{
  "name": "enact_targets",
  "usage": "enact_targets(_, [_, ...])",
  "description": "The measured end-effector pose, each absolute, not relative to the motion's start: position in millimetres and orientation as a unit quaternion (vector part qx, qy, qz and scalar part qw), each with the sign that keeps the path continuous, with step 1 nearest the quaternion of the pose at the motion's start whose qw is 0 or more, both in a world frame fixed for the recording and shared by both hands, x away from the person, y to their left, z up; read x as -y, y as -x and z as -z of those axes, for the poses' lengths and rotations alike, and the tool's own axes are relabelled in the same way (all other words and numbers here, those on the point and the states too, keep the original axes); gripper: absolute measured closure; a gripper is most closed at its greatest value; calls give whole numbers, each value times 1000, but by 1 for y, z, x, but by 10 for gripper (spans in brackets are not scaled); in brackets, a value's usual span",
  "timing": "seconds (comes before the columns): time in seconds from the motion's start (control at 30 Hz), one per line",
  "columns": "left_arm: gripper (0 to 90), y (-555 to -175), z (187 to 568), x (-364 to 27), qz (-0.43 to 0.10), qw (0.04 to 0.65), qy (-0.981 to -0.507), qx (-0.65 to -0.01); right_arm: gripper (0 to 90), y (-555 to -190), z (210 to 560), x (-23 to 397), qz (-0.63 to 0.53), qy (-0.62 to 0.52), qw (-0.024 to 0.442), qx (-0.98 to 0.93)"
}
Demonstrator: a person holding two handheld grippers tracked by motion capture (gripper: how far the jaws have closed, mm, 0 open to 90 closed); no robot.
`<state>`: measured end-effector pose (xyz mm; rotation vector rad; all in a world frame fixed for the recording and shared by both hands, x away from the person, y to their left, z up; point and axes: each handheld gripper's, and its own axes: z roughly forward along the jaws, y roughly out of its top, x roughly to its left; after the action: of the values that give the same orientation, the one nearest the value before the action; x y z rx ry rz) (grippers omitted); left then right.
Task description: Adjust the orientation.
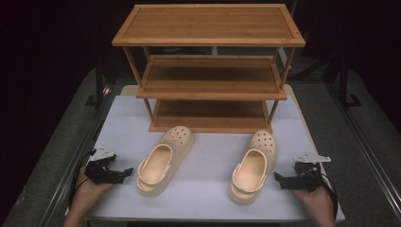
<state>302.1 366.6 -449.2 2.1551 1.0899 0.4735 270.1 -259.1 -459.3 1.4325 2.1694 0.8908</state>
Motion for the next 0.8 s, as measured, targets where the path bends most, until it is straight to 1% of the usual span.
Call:
enact_targets(0.23, [72, -303, 449, -367, -180, 334, -826, -418, 16, -270, 458, 259, -317, -513, 192, -774])
enact_targets(0.27, [72, -302, 449, -367, -181, 334, -825, -418, 49, -270, 457, 259, -314, -514, 193, -774])
enact_targets(0.33, [72, -302, 449, -367, -181, 333, -826, -417, 153, -268, 451, 261, -323, -515, 182, -773])
enact_targets(0.37, [72, -302, 449, -367, -181, 333, -826, -417, 170, -267, 449, 261, -325, -518, 180, -771])
enact_targets(0.47, [72, -302, 449, -367, -181, 334, -825, -418, 258, -266, 443, 262, -332, -514, 179, -771])
enact_targets(0.57, [73, -302, 449, -367, -181, 334, -826, -417, 429, -264, 436, 263, -346, -507, 177, -770])
enact_targets(0.6, [72, -302, 449, -367, -181, 334, -826, -417, 496, -265, 434, 263, -348, -503, 178, -771])
enact_targets(0.63, [72, -302, 449, -367, -181, 334, -826, -417, 593, -266, 431, 263, -352, -500, 174, -771])
enact_targets(0.67, [73, -302, 449, -367, -181, 334, -826, -417, 644, -267, 429, 264, -357, -498, 170, -772])
enact_targets(0.73, [73, -302, 449, -367, -181, 334, -826, -417, 785, -270, 426, 264, -361, -489, 165, -777])
enact_targets(0.8, [72, -302, 449, -367, -180, 334, -826, -417, 861, -273, 424, 263, -364, -487, 152, -780])
